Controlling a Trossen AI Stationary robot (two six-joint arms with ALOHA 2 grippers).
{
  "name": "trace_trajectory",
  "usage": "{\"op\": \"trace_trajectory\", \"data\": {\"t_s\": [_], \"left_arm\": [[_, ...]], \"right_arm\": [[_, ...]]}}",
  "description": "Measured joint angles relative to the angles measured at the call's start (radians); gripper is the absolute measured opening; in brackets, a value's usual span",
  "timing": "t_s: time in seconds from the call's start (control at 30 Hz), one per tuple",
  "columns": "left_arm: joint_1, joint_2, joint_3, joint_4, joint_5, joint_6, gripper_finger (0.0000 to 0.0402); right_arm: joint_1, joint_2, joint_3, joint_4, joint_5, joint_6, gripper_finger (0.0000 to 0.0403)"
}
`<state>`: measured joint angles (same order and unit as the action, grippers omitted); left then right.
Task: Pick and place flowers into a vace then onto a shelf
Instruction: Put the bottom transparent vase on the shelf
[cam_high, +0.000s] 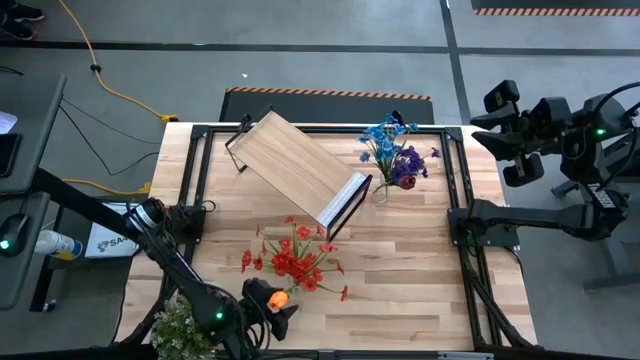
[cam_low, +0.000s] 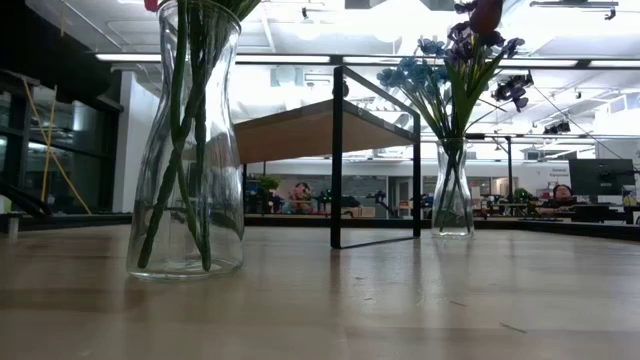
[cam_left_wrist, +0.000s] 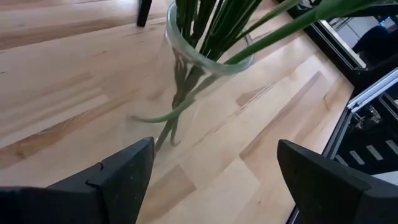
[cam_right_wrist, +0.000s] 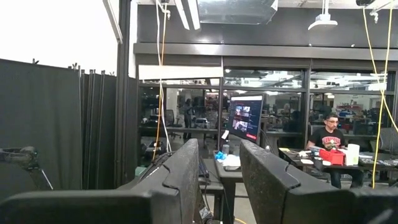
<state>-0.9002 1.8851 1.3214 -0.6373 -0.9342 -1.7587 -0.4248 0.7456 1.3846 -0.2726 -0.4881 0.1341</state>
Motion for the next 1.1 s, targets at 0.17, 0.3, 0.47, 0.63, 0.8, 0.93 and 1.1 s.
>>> {"op": "trace_trajectory", "data": {"t_s": [0.17, 0.3, 0.47, 0.63, 0.8, 0.93, 1.1], "left_arm": [[-0.004, 0.000, -0.001, 0.000, 0.008, 0.008, 0.0372], [-0.004, 0.000, -0.002, 0.008, 0.004, 0.036, 0.0372], [-0.003, 0.000, -0.002, 0.010, 0.002, 0.062, 0.0372], [-0.003, 0.000, -0.002, 0.009, -0.001, 0.064, 0.0372], [-0.003, 0.000, -0.002, 0.008, -0.009, 0.069, 0.0372], [-0.003, 0.000, -0.002, 0.009, -0.049, 0.093, 0.0372], [-0.003, 0.000, -0.002, 0.016, -0.065, 0.122, 0.0372]], "right_arm": [[0.000, 0.000, 0.000, 0.000, -0.014, 0.000, 0.0110], [0.000, 0.000, 0.000, 0.000, -0.015, -0.001, 0.0110], [0.000, 0.000, 0.000, 0.000, -0.016, -0.001, 0.0110], [0.000, 0.000, 0.000, 0.000, -0.016, -0.002, 0.0110], [0.000, 0.000, 0.000, 0.000, -0.016, -0.002, 0.0110], [0.000, 0.000, 0.000, 0.000, -0.016, -0.001, 0.0110], [0.000, 0.000, 0.000, 0.000, -0.016, -0.001, 0.0110]]}}
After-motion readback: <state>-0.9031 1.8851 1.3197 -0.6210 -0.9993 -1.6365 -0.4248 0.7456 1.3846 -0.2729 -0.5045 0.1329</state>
